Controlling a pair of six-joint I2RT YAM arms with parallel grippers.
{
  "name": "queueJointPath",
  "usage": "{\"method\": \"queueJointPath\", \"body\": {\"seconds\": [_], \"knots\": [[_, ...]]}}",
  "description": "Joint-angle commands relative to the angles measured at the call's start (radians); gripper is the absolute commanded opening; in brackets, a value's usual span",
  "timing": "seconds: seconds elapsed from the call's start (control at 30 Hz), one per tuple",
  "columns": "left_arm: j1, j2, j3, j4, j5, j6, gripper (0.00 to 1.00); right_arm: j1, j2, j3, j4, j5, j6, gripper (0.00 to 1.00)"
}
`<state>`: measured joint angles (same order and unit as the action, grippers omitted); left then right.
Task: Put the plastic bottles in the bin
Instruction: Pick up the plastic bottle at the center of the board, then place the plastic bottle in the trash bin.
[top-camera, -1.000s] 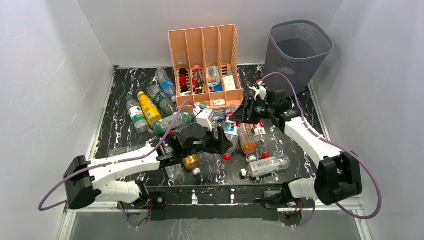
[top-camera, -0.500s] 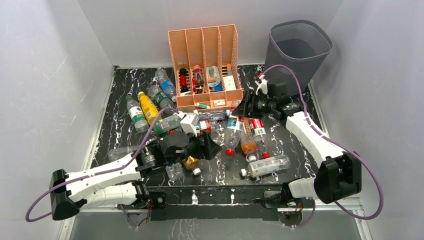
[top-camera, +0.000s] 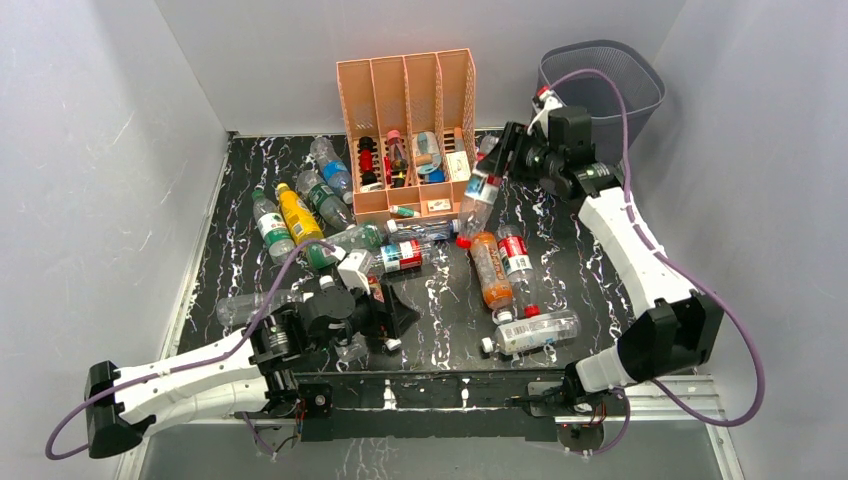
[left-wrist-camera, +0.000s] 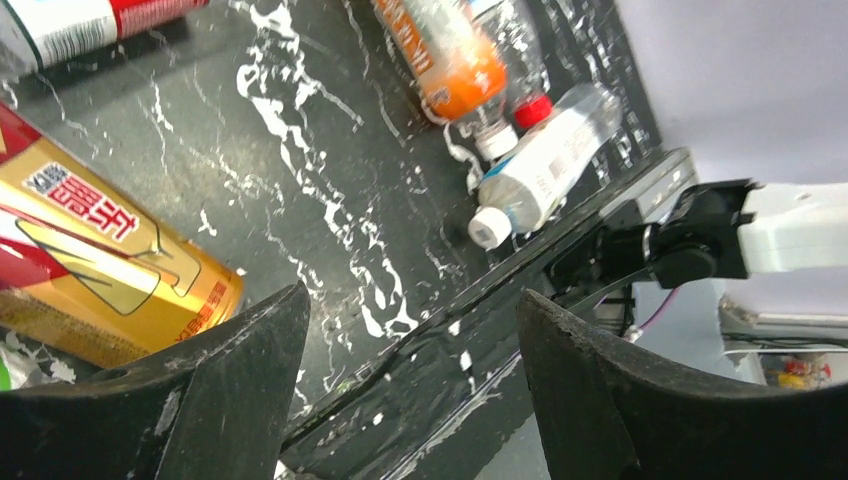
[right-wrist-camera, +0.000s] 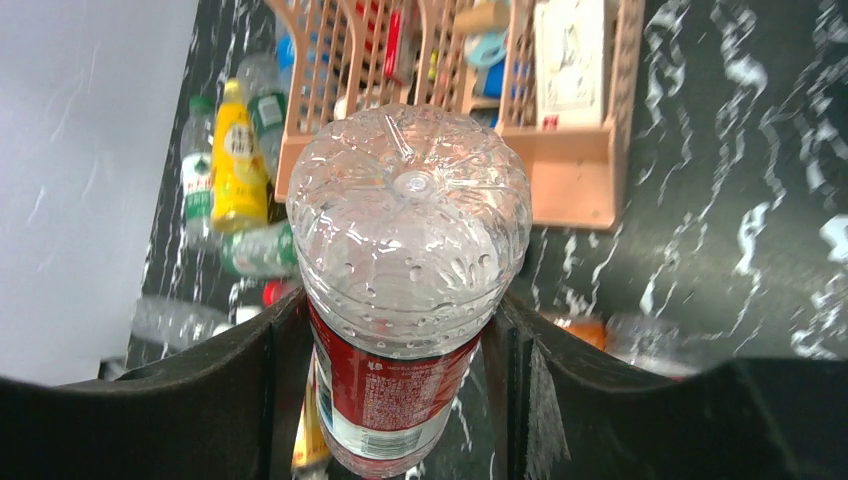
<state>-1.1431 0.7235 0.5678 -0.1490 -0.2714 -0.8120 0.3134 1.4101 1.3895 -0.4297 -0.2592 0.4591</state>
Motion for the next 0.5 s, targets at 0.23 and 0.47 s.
{"method": "queueJointPath", "body": {"seconds": [0.23, 0.47], "knots": [[-0.006, -0.008, -0.090, 0.072, 0.081, -0.018, 0.74, -0.061, 0.157, 0.369, 0.110, 0.221, -0.031, 0.47], [-0.006, 0.002, -0.068, 0.024, 0.070, 0.018, 0.75, -0.118, 0.177, 0.424, 0.224, 0.266, -0.036, 0.48]]}}
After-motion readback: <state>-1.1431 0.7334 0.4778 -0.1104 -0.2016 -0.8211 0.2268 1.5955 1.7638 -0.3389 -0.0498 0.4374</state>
